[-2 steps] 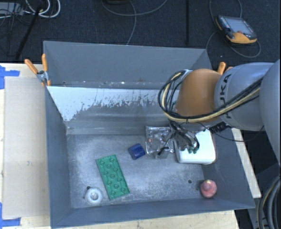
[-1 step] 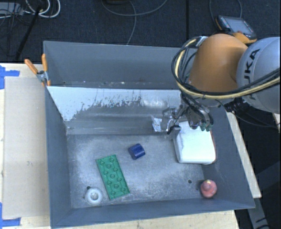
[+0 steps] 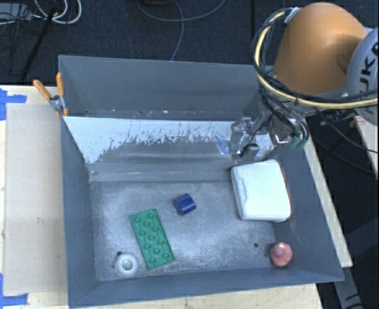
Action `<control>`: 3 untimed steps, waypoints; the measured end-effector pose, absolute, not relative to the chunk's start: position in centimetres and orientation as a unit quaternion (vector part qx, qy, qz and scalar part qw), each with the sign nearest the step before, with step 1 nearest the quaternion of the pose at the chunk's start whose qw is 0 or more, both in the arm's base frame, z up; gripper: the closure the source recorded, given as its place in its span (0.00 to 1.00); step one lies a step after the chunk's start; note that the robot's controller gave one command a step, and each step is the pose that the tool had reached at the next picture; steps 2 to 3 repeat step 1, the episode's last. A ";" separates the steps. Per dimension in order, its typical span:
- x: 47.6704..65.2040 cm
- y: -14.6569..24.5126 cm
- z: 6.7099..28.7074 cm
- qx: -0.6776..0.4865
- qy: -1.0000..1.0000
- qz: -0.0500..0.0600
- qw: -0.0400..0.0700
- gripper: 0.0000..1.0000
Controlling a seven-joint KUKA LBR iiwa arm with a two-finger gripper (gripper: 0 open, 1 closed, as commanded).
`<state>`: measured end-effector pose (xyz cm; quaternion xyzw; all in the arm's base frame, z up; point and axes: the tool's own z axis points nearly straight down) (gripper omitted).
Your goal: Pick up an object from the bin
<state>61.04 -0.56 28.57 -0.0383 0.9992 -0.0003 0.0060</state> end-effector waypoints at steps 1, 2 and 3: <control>60.9 -0.5 28.1 -0.039 0.999 0.000 0.001 1.00; 60.9 -0.5 28.1 -0.039 0.999 0.000 0.001 1.00; 60.9 -0.5 28.1 -0.039 0.999 0.000 0.001 1.00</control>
Offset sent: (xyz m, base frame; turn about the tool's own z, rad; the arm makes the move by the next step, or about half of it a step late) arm 0.0000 0.0000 0.0000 0.0000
